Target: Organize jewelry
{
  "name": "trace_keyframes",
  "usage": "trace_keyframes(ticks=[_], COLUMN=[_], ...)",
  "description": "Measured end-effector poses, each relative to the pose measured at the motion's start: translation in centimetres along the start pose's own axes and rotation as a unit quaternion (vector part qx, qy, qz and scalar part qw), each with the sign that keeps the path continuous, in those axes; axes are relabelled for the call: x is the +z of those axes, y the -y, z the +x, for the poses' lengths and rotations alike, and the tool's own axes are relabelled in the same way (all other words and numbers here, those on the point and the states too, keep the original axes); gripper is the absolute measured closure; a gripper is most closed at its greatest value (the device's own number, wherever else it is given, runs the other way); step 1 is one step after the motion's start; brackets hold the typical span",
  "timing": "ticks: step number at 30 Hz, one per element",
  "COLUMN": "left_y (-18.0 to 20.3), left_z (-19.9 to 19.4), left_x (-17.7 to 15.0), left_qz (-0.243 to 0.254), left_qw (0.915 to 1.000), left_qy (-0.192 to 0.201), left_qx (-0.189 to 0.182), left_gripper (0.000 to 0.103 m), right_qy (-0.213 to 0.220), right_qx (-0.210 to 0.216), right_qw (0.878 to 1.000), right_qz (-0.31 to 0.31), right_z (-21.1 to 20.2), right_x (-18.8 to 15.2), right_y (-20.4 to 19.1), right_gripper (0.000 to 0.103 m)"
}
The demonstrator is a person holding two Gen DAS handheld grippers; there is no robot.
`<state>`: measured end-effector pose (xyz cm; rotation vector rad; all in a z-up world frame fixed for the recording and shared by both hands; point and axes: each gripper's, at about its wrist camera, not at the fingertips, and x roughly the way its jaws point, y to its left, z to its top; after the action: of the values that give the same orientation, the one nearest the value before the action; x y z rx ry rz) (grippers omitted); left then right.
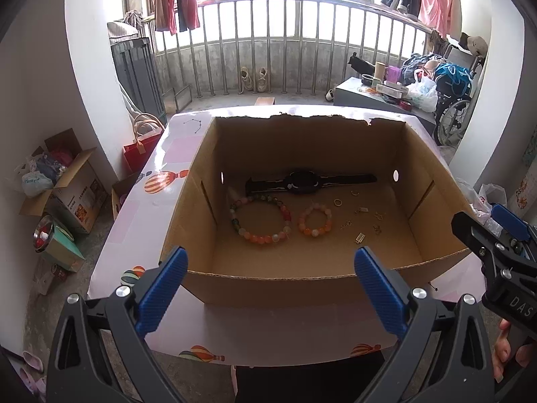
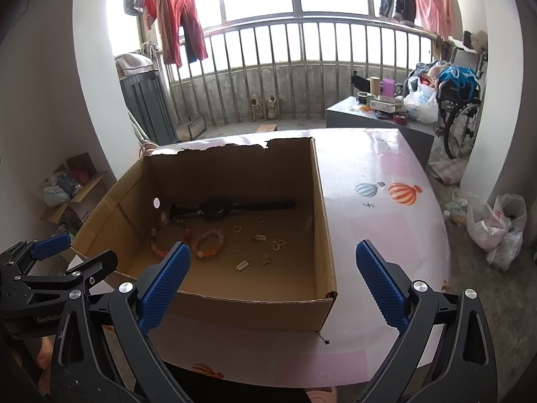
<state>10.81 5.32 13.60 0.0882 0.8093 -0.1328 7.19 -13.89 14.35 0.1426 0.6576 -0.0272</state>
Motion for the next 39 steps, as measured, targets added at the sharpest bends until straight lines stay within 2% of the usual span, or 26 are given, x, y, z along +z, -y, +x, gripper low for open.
trace_keyframes(ticks=[21, 36, 39], left_y=[0.3, 0.8, 1.0], left_z=[-0.6, -1.2, -1.5], left_x=[0.1, 0.2, 0.2], left_qz=[0.003, 0.011, 0.013], left_qw=[0.9999, 0.9997, 0.9997], left_qy=[0.007, 0.011, 0.014], left_qx=[0.009, 0.017, 0.018], left_gripper=[0.006, 0.006, 0.006], right_qy=[0.005, 0.001, -0.01], right_qx=[0.002, -0.015, 0.012], right_qw=[1.0, 1.0, 1.0], right_qz=[0.001, -0.01, -0.007], right_z=[-0.6, -1.3, -1.5], right_x=[0.3, 0.3, 0.5], right_y=[0.2, 0.1, 0.1], right_gripper=[0.008, 0.008, 0.008])
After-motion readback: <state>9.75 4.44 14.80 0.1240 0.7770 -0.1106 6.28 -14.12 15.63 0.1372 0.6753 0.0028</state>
